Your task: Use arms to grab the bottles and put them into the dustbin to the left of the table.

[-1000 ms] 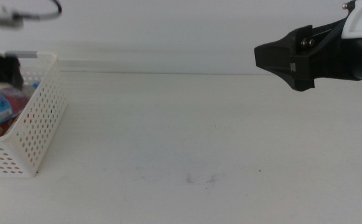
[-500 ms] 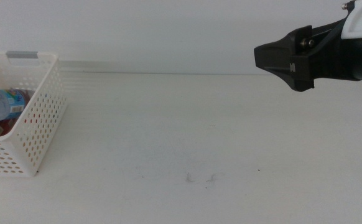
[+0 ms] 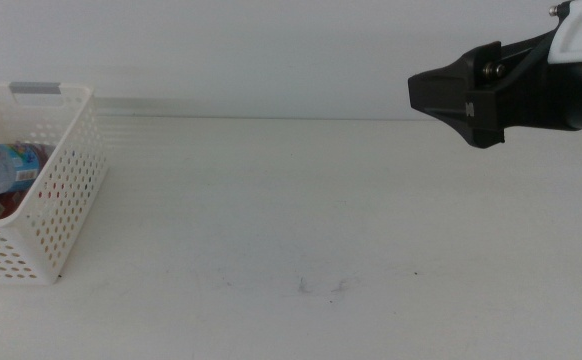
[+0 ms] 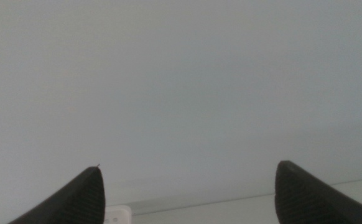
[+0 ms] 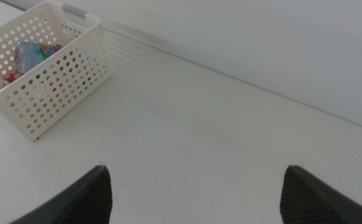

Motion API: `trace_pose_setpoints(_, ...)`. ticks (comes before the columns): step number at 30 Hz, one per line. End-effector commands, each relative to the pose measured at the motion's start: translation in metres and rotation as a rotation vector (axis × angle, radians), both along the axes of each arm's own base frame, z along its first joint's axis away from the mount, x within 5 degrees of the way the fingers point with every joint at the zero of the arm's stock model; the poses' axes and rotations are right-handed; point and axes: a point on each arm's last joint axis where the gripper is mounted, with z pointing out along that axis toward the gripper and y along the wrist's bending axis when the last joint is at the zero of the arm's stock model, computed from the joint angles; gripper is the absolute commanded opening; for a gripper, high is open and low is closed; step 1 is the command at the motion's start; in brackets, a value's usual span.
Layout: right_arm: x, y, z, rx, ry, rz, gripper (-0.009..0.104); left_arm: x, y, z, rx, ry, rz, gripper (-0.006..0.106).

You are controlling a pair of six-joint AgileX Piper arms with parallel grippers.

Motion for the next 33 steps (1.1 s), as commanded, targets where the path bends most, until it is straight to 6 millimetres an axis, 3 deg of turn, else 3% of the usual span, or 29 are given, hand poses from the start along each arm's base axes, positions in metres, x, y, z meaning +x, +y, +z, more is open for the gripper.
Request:
trace_pose_setpoints(1,0.001,-0.002,-0.004,-0.007,-0.008,-0.008,0.079,-0.001,0.0,0.001,-0.021,-0.01,-0.003,0.094)
trace_pose_setpoints(5,0.009,-0.012,-0.027,0.265,0.079,-0.099,0.079,0.002,0.0,-0.014,-0.035,0.015,0.004,0.094)
trace_pose_setpoints(8,0.012,-0.043,-0.055,0.366,0.033,-0.251,0.079,-0.003,0.004,-0.033,-0.114,-0.077,0.034,0.094)
trace_pose_setpoints(12,-0.017,-0.09,-0.096,0.207,-0.132,-0.368,0.079,-0.012,0.012,-0.087,-0.143,-0.051,0.101,0.094)
trace_pose_setpoints(14,-0.036,-0.105,-0.121,0.141,-0.137,-0.413,0.079,-0.015,0.016,-0.12,-0.135,0.009,0.135,0.094)
trace_pose_setpoints(18,-0.08,-0.126,-0.155,0.154,-0.203,-0.514,0.079,-0.035,0.017,-0.168,-0.131,0.053,0.149,0.094)
trace_pose_setpoints(21,-0.106,-0.134,-0.173,0.18,-0.296,-0.567,0.079,-0.05,0.018,-0.192,-0.115,0.023,0.151,0.094)
trace_pose_setpoints(26,-0.128,-0.138,-0.204,0.177,-0.344,-0.613,0.079,-0.065,0.018,-0.237,-0.111,0.017,0.151,0.094)
trace_pose_setpoints(29,-0.129,-0.14,-0.216,0.12,-0.339,-0.614,0.079,-0.072,0.018,-0.24,-0.108,-0.023,0.141,0.094)
trace_pose_setpoints(33,-0.129,-0.14,-0.215,0.119,-0.346,-0.617,0.079,-0.073,0.018,-0.238,-0.105,-0.041,0.142,0.094)
